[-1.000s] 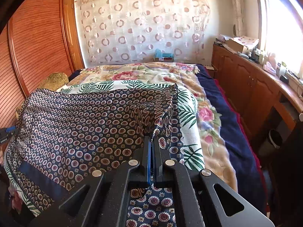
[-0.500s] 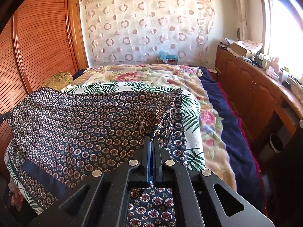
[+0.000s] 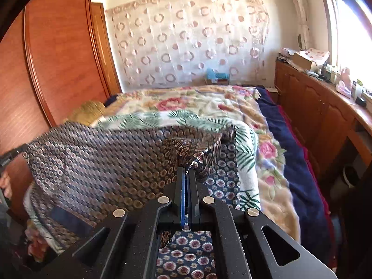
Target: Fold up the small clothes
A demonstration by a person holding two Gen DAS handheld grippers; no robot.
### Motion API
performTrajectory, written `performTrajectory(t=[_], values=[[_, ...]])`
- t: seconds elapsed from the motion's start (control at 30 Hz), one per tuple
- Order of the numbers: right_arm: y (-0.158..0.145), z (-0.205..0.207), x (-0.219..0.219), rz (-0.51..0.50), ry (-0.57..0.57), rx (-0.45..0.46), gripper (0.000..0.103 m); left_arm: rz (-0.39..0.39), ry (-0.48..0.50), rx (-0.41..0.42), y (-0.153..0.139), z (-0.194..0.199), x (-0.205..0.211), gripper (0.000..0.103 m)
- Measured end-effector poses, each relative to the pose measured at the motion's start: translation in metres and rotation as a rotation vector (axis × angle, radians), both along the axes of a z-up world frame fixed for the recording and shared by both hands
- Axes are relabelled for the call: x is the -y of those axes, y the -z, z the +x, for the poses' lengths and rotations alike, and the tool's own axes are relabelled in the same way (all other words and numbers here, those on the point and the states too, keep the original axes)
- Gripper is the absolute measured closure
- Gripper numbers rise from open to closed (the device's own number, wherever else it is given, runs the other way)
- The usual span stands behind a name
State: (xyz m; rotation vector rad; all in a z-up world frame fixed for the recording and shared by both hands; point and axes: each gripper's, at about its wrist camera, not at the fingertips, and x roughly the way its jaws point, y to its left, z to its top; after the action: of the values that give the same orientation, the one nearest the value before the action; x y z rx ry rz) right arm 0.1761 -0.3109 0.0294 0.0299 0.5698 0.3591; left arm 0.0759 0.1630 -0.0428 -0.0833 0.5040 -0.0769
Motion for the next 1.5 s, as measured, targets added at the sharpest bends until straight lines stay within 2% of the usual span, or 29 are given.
performTrajectory(t=[0.13,0.23,0.33,0.47,0.63,0.77,0.9,1.03,1.1,1.17,1.23,1.3,1.47,1.5], values=[[-0.019,-0.014,0.017,0.051,-0.003,0.019,0.102,-0.013,-0.026,0.016,-0.004,-0.009,-0.017,0.101],[-0.018,-0.024,0.029,0.056,0.014,0.013,0.102,-0.031,-0.046,-0.004,0.006,-0.013,-0.028,0.101],[0.002,-0.032,0.034,0.021,0.034,-0.025,0.102,-0.028,-0.070,-0.056,0.031,-0.013,-0.035,0.101],[0.052,-0.037,0.042,-0.027,0.069,-0.133,0.102,-0.029,-0.086,-0.140,0.069,-0.012,-0.039,0.101],[0.100,-0.038,0.049,-0.060,0.107,-0.227,0.102,-0.030,-0.092,-0.186,0.088,-0.013,-0.038,0.101],[0.109,-0.034,0.049,-0.087,0.126,-0.229,0.102,-0.014,-0.088,-0.191,0.089,-0.011,-0.036,0.101],[0.093,-0.033,0.035,-0.099,0.149,-0.187,0.102,0.000,-0.079,-0.199,0.090,-0.011,-0.033,0.101],[0.073,-0.045,0.017,-0.170,0.190,-0.108,0.085,0.008,-0.074,-0.209,0.093,-0.012,-0.029,0.101],[0.066,-0.050,0.006,-0.189,0.195,-0.063,0.074,0.012,-0.076,-0.214,0.095,-0.012,-0.028,0.101],[0.059,-0.056,-0.006,-0.197,0.211,-0.015,0.052,0.012,-0.077,-0.219,0.097,-0.013,-0.027,0.101],[0.058,-0.062,-0.018,-0.174,0.180,0.003,0.044,0.012,-0.081,-0.226,0.100,-0.012,-0.026,0.101],[0.065,-0.064,-0.039,-0.159,0.114,-0.025,0.043,0.001,-0.069,-0.243,0.103,-0.009,-0.026,0.101],[0.106,-0.056,-0.097,-0.171,-0.021,-0.105,0.043,-0.015,-0.072,-0.252,0.106,-0.006,-0.027,0.101],[0.112,-0.056,-0.103,-0.177,-0.028,-0.112,0.043,-0.017,-0.072,-0.256,0.106,-0.006,-0.027,0.096]])
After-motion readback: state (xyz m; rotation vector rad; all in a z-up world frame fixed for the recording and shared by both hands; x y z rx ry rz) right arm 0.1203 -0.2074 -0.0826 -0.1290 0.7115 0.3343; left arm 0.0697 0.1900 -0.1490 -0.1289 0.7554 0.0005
